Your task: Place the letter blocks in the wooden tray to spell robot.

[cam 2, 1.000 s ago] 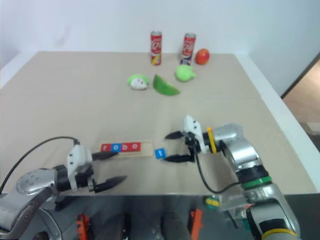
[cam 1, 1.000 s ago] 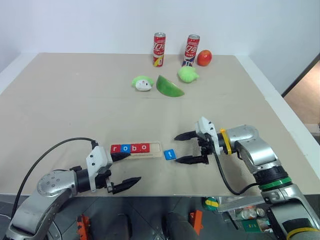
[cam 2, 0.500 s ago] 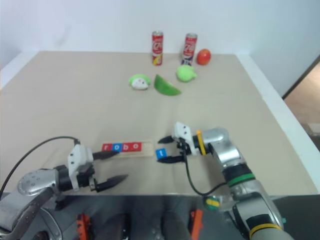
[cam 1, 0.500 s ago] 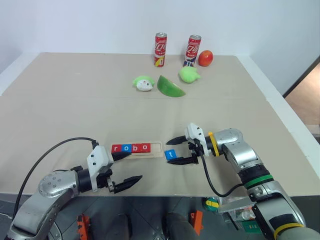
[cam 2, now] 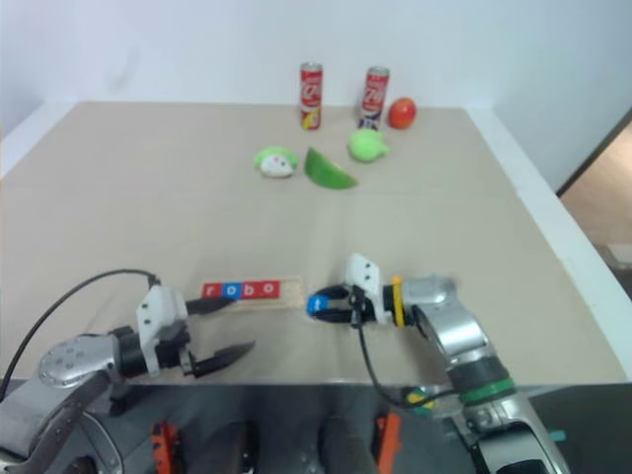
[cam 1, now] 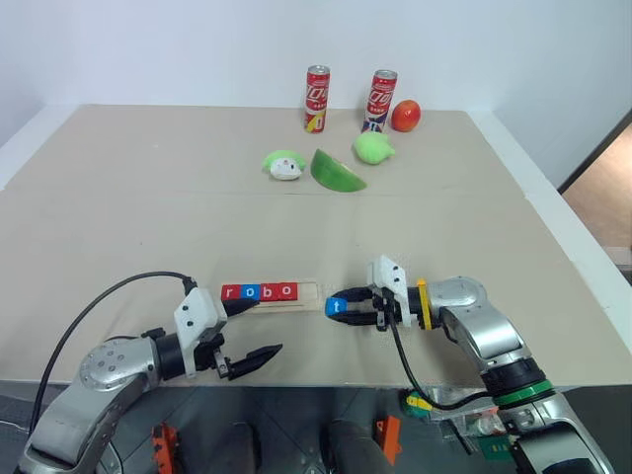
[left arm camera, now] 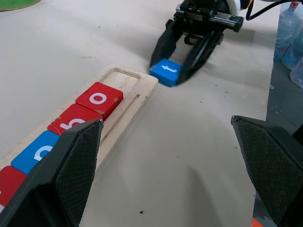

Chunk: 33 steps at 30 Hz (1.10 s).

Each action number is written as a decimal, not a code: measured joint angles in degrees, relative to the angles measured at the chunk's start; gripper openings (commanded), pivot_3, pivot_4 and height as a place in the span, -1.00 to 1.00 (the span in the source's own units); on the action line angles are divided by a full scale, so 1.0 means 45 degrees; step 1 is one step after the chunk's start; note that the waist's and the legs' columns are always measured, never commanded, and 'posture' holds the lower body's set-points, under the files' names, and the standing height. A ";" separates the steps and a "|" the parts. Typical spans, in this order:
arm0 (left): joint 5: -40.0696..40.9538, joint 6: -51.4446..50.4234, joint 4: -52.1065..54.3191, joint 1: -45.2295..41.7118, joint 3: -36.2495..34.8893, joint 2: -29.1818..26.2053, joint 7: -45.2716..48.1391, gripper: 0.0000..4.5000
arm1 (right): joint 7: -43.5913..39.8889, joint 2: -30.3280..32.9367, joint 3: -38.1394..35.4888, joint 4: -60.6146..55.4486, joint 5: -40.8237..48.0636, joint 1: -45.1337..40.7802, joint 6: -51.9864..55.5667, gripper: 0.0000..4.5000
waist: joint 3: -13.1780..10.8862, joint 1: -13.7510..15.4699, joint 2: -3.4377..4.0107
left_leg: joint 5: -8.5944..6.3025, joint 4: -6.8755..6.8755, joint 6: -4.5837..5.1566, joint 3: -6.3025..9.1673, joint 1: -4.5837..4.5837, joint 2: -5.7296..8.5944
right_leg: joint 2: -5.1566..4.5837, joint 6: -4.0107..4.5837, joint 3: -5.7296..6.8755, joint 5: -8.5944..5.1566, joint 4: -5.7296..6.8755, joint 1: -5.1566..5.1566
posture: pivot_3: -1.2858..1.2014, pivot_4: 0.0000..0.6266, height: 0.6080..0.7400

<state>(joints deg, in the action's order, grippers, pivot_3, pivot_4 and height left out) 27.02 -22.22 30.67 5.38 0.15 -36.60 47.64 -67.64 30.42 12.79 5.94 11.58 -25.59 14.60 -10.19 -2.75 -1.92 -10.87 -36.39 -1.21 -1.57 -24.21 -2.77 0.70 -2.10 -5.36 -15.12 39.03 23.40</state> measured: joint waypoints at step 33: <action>-0.0483 0.0516 -0.0189 0.0248 0.0054 0.0360 -0.0276 1.00 | -0.0795 -0.1909 0.1551 0.4018 -0.1141 -0.3754 -0.2092 -0.45 | -0.0001 -0.0005 0.0002 | 0.0001 0.0002 0.0000 -0.0002 0.0002 -0.0016 | 0.0005 0.0018 0.0015 0.0013 0.0001 0.0005 | 0.03 -0.52 1.00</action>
<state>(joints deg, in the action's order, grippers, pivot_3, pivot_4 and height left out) 24.85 -19.90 29.82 6.49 0.40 -34.98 46.40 -71.22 21.83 19.77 24.02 6.44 -42.48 5.19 -10.20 -2.77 -1.91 -10.87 -36.38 -1.21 -1.58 -24.20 -2.85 0.72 -2.02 -5.30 -15.07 39.04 23.42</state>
